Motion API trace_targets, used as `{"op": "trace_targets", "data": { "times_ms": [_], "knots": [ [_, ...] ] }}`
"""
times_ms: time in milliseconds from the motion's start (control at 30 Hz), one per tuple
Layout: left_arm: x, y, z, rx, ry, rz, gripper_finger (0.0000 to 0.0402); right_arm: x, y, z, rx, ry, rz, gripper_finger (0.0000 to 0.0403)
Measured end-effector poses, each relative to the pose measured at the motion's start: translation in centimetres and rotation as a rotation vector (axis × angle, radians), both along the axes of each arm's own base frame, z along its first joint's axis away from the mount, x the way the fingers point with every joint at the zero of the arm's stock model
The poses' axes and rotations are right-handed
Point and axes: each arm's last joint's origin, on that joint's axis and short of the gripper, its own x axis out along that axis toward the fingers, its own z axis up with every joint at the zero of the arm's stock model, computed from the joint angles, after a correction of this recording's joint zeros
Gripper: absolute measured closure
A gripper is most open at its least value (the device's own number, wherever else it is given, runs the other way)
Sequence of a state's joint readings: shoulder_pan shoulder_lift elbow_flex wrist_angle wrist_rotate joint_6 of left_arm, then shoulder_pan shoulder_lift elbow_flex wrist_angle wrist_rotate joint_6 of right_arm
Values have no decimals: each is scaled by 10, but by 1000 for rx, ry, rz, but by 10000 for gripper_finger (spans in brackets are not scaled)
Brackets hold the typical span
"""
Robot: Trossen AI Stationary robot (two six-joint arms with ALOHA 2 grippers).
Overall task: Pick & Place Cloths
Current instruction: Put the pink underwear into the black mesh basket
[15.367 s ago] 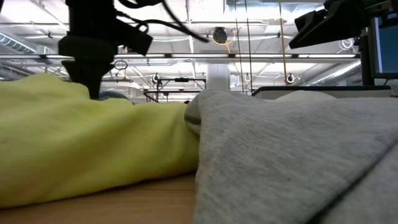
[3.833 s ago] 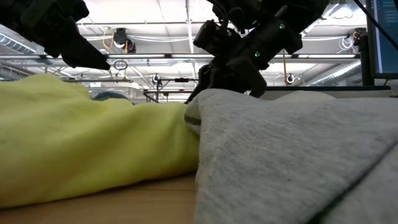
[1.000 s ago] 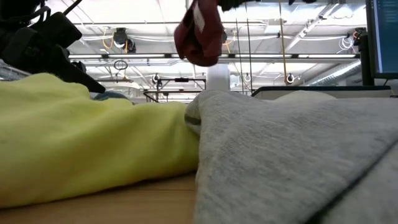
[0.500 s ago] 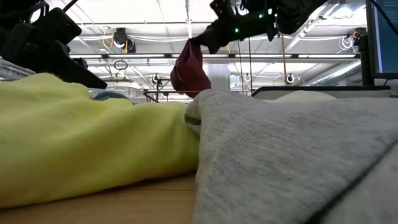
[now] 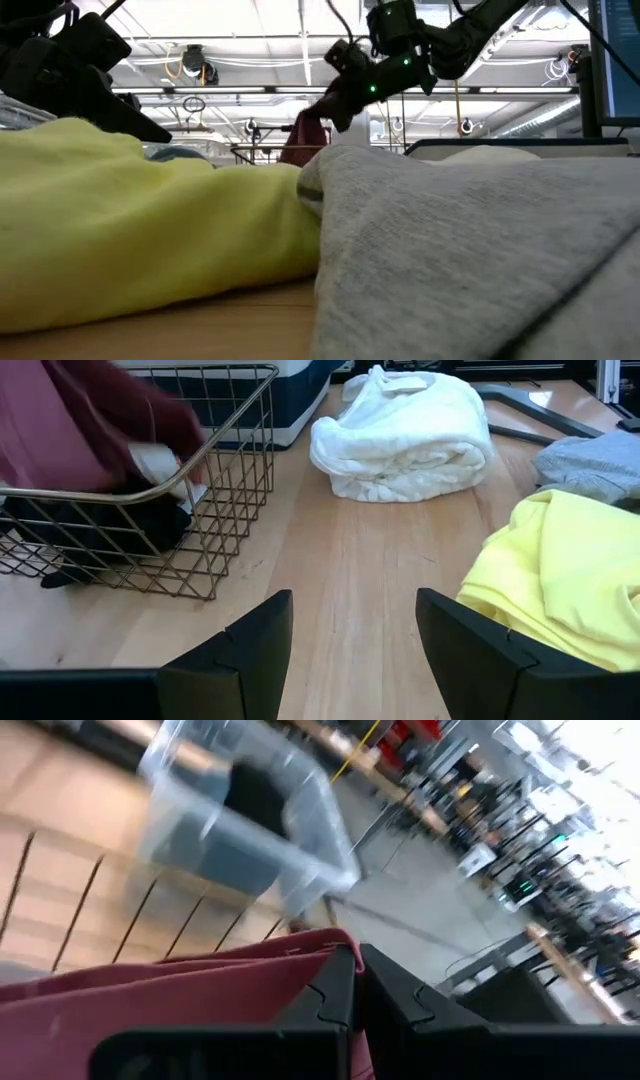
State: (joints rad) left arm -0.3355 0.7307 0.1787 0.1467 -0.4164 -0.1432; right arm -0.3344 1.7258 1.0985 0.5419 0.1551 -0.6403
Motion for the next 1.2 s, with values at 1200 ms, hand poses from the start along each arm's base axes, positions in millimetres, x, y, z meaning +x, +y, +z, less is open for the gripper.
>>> {"op": "trace_targets", "data": {
  "times_ms": [1200],
  "knots": [
    [0,0,0,-40,-3,15,188,0,6,-50,218,272,-27,250]
  ]
}}
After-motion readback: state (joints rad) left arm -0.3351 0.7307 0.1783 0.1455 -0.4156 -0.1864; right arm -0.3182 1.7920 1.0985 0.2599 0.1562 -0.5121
